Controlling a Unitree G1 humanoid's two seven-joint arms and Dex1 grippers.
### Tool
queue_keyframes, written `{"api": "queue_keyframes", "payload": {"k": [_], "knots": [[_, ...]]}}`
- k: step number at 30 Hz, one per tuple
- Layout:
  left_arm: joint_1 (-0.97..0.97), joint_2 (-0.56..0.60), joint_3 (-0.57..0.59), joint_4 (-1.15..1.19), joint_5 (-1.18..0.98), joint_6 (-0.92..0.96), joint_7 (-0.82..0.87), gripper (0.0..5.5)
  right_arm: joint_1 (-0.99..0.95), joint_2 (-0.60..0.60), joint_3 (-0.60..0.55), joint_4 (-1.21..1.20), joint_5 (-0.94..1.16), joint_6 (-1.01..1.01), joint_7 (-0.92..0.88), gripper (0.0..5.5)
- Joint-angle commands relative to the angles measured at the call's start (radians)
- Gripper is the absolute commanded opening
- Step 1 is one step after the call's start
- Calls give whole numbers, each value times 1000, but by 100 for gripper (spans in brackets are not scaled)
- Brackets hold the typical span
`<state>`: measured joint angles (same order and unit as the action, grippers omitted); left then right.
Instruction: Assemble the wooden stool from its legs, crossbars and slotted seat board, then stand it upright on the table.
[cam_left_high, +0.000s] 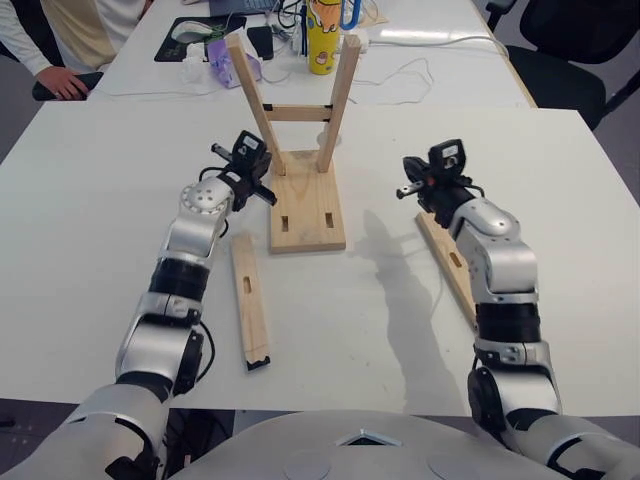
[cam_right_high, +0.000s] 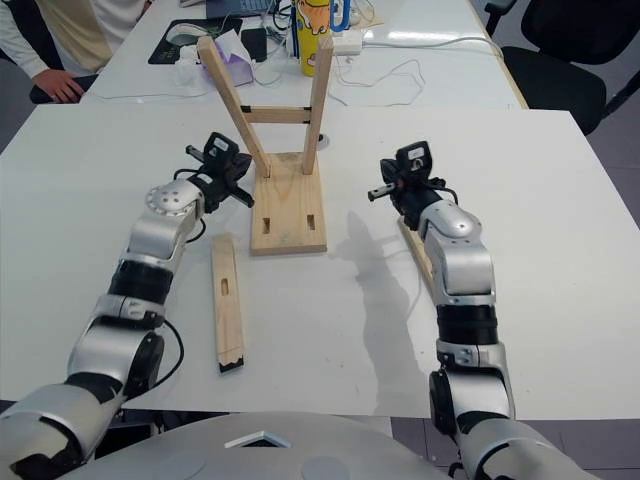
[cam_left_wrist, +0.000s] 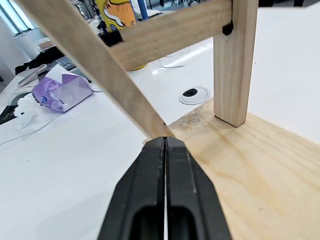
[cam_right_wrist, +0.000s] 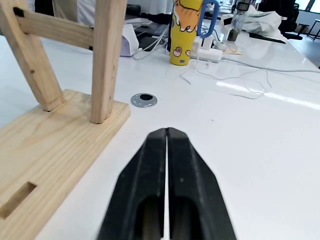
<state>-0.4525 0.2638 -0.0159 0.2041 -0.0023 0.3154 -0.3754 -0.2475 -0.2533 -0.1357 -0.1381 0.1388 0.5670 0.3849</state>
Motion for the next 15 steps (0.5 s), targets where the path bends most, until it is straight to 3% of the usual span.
{"api": "queue_keyframes", "payload": {"k": [1, 6, 15], "knots": [[189, -12, 103, -265, -49, 74, 79, 0, 110, -129, -59, -70, 29, 82, 60, 2], [330, -80, 181, -438, -83, 89, 192, 0, 52, -329, -51, 76, 30, 67, 212, 38], [411, -161, 160, -484, -69, 57, 295, 0, 2, -454, 31, 311, 5, 29, 347, 181]]}}
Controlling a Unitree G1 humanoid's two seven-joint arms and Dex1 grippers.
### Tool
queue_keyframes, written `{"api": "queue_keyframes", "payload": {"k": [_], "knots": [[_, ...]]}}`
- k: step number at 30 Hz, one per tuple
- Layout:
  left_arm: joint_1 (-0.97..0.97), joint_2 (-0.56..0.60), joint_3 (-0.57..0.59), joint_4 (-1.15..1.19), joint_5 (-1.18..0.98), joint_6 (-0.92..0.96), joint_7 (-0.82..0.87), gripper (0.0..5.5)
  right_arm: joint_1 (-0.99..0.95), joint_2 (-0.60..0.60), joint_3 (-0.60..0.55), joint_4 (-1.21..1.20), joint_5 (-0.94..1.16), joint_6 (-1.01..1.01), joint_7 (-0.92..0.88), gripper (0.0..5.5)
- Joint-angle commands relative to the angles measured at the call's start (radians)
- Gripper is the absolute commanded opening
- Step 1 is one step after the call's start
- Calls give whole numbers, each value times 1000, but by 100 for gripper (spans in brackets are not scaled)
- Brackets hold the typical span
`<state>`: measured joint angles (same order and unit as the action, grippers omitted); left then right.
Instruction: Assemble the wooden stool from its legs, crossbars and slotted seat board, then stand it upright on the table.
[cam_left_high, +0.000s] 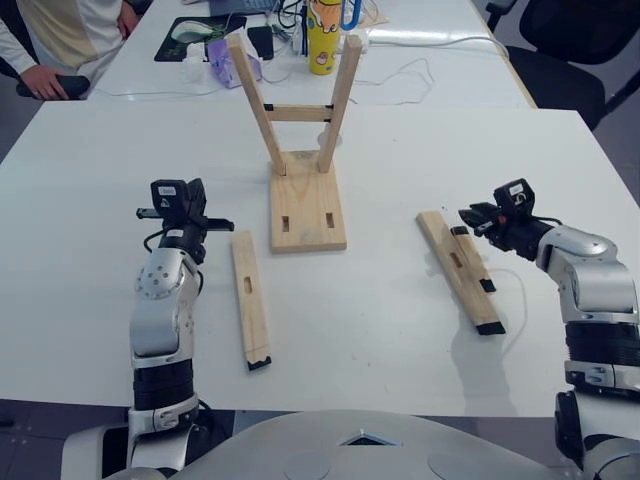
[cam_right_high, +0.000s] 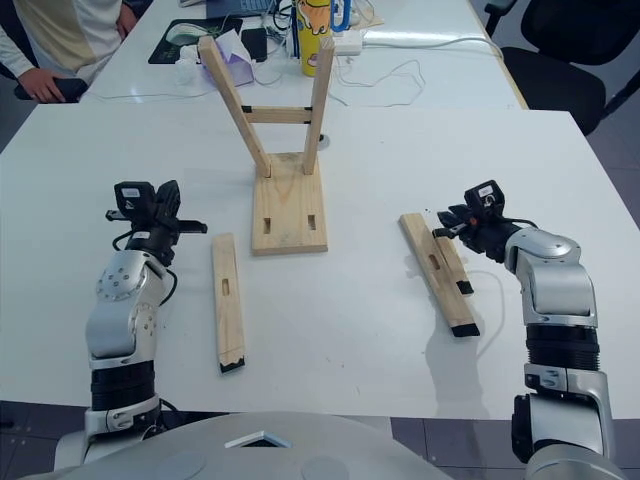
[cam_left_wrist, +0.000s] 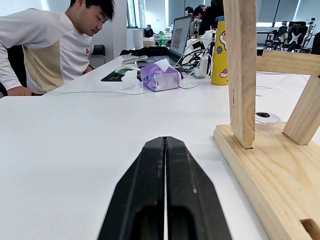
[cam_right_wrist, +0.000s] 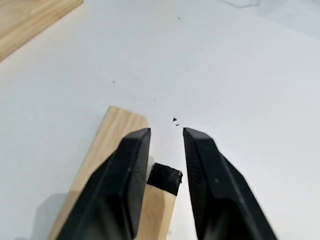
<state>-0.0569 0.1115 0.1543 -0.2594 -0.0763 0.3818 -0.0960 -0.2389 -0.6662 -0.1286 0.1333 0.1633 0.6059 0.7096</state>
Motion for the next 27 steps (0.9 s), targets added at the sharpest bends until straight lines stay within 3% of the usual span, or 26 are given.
{"api": "queue_keyframes", "payload": {"k": [1, 7, 17, 27], "knots": [[17, -10, -8, -21, 3, -12, 21, 0, -12, -44, 29, 49, -22, -5, 21, 194], [17, -27, -17, -9, 7, -35, 54, 0, -57, -50, 61, 104, -17, 66, 44, 281], [-1, -21, -28, 5, 9, -48, 60, 0, -50, -46, 114, 100, -31, 163, 40, 285], [-46, -5, -41, 61, 8, -70, 46, 0, -99, 22, 105, 132, -34, 183, -71, 132]]}}
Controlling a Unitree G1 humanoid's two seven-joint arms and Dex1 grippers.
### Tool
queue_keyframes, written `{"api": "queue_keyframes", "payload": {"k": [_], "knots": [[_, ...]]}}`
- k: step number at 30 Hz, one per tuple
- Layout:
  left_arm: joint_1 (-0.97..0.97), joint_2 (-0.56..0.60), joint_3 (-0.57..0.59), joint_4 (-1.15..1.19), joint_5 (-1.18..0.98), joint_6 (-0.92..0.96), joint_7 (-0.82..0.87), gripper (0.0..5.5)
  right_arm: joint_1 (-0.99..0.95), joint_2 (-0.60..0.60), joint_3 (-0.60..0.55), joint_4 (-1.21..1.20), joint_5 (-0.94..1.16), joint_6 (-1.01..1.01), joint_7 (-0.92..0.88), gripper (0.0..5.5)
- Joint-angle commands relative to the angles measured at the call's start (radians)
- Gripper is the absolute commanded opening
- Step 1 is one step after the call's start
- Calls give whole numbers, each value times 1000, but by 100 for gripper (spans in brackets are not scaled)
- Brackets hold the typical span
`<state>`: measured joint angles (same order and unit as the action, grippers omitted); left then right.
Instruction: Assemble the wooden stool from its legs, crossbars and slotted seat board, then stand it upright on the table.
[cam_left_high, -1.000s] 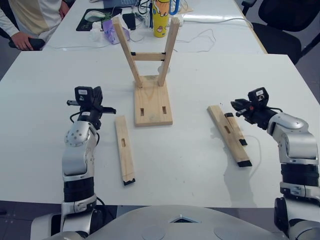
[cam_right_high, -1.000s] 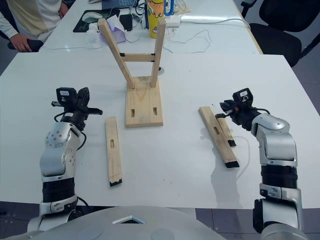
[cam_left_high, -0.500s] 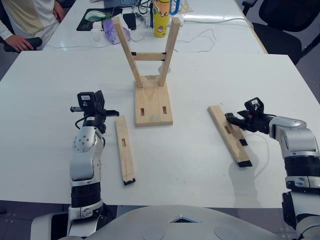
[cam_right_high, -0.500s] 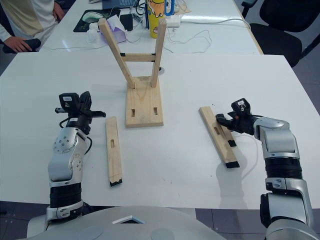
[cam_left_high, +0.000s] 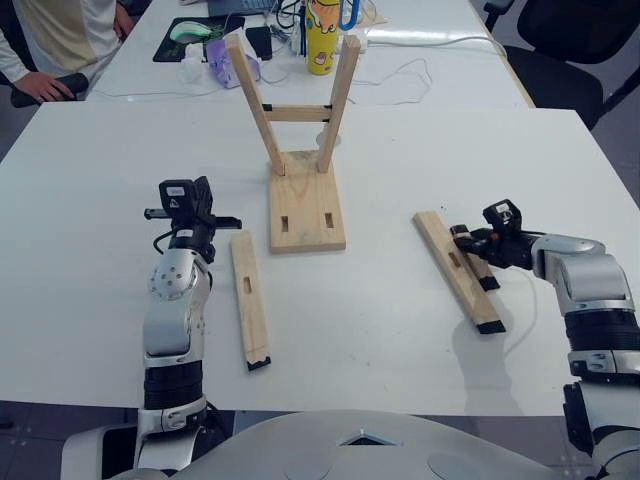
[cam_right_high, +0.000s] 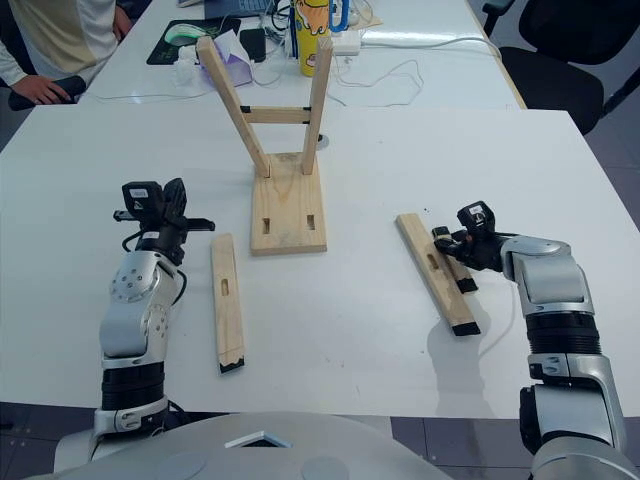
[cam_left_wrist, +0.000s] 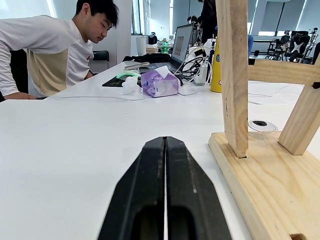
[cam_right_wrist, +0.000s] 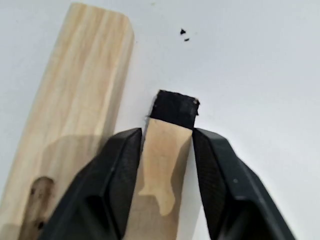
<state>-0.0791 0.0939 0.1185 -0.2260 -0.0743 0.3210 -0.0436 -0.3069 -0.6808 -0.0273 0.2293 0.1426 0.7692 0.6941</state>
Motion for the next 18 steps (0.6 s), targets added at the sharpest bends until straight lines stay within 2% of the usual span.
{"api": "queue_keyframes", "payload": {"k": [1, 11, 18], "knots": [[-28, 14, -6, 34, 5, -12, -7, 0, -39, 42, 6, 52, -23, 15, -73, 132], [-70, 20, -20, 81, 8, -36, -15, 0, -146, 76, -17, 167, -50, -122, -172, 132], [-97, 30, -29, 103, 8, -43, -25, 0, -244, 109, -94, 203, -19, -255, -231, 132]]}}
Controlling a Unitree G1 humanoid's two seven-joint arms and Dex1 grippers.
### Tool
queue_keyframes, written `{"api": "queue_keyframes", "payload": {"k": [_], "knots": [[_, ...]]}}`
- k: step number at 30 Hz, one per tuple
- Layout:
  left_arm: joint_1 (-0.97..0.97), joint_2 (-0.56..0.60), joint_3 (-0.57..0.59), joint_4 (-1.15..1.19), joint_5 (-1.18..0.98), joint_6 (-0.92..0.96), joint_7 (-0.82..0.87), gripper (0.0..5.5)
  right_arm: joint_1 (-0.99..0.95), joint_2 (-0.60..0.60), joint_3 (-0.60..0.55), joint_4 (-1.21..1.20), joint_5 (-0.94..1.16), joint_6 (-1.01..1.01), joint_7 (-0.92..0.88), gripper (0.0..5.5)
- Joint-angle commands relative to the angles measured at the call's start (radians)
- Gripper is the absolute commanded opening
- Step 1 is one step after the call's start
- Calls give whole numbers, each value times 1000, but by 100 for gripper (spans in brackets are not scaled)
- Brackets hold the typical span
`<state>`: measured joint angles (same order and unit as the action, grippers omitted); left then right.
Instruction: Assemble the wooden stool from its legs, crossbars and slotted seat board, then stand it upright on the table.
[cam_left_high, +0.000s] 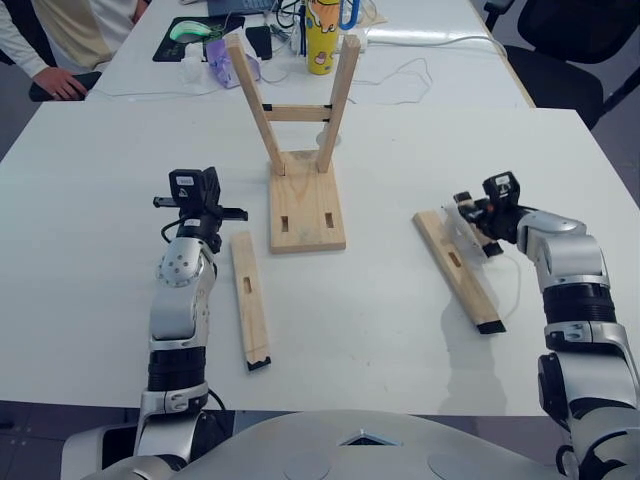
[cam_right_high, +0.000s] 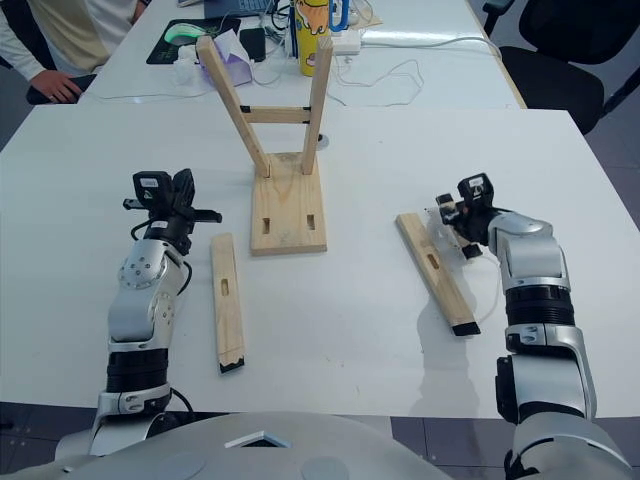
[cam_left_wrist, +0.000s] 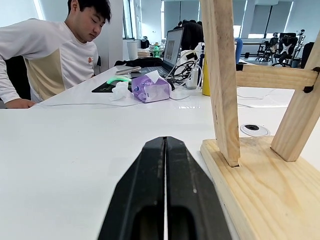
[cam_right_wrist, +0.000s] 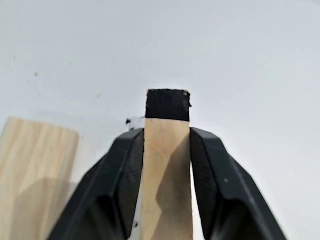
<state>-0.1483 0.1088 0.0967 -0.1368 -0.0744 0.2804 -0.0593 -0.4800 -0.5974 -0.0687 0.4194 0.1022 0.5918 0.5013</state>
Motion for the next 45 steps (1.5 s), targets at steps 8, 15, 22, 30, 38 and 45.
{"api": "queue_keyframes", "payload": {"k": [8, 15, 22, 30, 38, 45], "knots": [[-62, 10, -16, -10, -12, 12, -22, 0, -198, 117, -95, -116, 124, -246, -9, 132], [-90, 15, -133, -143, -116, 119, -170, 0, -216, 266, 10, -341, 252, -159, 71, 132], [-123, -24, -102, -265, -331, 294, -233, 0, -134, 254, 227, -432, 60, -420, 152, 132], [-131, -95, 66, -307, -754, 465, -209, 30, -104, 260, 229, -442, 53, -502, 181, 132], [-126, -86, 108, -281, -891, 485, -153, 150, -95, 267, 231, -464, 82, -493, 200, 132], [-141, -89, 94, -267, -910, 465, -129, 200, -82, 266, 241, -489, 100, -477, 236, 132]]}}
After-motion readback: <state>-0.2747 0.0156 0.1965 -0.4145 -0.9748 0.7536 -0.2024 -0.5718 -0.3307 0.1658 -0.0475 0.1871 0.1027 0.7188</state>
